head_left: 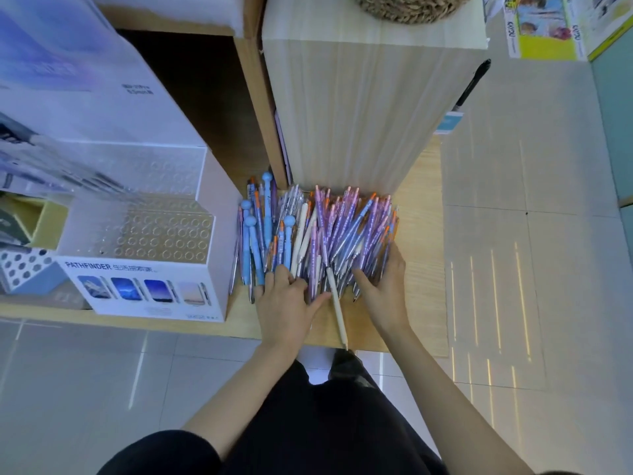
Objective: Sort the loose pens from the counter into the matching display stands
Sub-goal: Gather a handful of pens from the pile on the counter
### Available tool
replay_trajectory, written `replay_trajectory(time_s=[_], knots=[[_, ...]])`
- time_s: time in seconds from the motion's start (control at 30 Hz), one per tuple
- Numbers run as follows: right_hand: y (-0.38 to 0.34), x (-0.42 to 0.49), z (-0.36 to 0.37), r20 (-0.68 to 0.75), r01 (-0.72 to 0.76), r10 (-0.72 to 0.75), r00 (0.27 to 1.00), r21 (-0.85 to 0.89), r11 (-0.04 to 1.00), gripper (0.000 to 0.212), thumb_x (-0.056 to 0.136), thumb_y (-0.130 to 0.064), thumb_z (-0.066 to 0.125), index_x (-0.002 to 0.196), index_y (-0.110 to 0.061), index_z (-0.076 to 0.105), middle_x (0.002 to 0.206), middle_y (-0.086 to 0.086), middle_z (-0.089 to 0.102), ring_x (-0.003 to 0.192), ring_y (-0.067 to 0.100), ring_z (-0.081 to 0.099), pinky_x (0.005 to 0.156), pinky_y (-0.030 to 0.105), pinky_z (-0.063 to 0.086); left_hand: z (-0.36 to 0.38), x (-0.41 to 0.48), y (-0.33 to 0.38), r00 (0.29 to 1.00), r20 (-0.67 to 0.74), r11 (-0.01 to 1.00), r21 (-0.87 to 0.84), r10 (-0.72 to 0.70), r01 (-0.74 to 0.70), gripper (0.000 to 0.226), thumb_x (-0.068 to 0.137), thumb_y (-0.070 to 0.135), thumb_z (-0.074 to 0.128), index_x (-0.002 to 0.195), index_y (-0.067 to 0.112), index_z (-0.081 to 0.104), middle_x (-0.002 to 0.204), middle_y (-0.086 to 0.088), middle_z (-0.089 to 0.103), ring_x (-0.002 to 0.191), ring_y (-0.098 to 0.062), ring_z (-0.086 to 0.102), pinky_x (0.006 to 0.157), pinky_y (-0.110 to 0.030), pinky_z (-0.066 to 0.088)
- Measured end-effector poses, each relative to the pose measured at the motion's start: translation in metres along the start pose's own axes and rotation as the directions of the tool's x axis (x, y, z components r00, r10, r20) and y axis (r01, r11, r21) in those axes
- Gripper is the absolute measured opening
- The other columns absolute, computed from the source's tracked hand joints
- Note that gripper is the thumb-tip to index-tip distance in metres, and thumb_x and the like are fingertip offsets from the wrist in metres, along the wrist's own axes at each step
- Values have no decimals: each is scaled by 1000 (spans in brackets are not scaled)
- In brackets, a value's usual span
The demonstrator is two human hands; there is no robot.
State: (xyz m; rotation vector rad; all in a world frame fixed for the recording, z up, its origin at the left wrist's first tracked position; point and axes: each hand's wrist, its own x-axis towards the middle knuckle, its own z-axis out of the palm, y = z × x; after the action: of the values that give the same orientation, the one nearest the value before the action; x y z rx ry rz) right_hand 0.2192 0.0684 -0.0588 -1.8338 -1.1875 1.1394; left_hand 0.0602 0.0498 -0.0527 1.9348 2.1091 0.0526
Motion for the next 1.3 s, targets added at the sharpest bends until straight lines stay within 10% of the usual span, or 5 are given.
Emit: replay_trajectory(time_s=[0.27,0.5,0.9,1.13,1.3], knots=[[12,-15,-15,-13,28,-30,999,-81,996,52,92,-19,61,139,-14,40,147,4,27,138,14,22,111,24,20,-2,-1,0,986,102,974,-176,-129,145,35,90,44,58,78,12,65,94,4,40,92,-17,44,75,-28,25],[17,-53,26,136,44,33,990,-528,848,30,94,-47,50,87,-18,53,82,-3,55,72,15,52,56,28,34,-18,0,-5,970,212,929,-320,-121,186,46,92,41,56,56,21,39,69,2,45,62,-14,46,49,-26,24],[-49,-36,12,117,50,-18,993,-275,960,30,94,-29,56,67,-24,44,46,-11,51,46,-1,50,43,14,33,-56,29,-36,950,307,757,-607,-58,242,34,91,35,61,65,14,61,60,0,54,55,-15,50,53,-22,35],[-82,32,45,31,9,4,1000,-413,911,24,96,-35,52,95,-11,57,74,3,60,65,20,58,53,28,42,-52,81,-42,983,136,882,-437,-126,174,39,90,49,57,64,20,53,65,2,54,58,-17,52,50,-26,33],[-65,42,35,-127,-77,32,991,-370,926,44,92,-28,61,128,-6,50,127,13,49,115,28,48,92,34,39,-39,84,-53,983,103,869,-460,-150,181,58,79,52,69,122,15,54,107,-2,42,95,-25,56,76,-31,44]])
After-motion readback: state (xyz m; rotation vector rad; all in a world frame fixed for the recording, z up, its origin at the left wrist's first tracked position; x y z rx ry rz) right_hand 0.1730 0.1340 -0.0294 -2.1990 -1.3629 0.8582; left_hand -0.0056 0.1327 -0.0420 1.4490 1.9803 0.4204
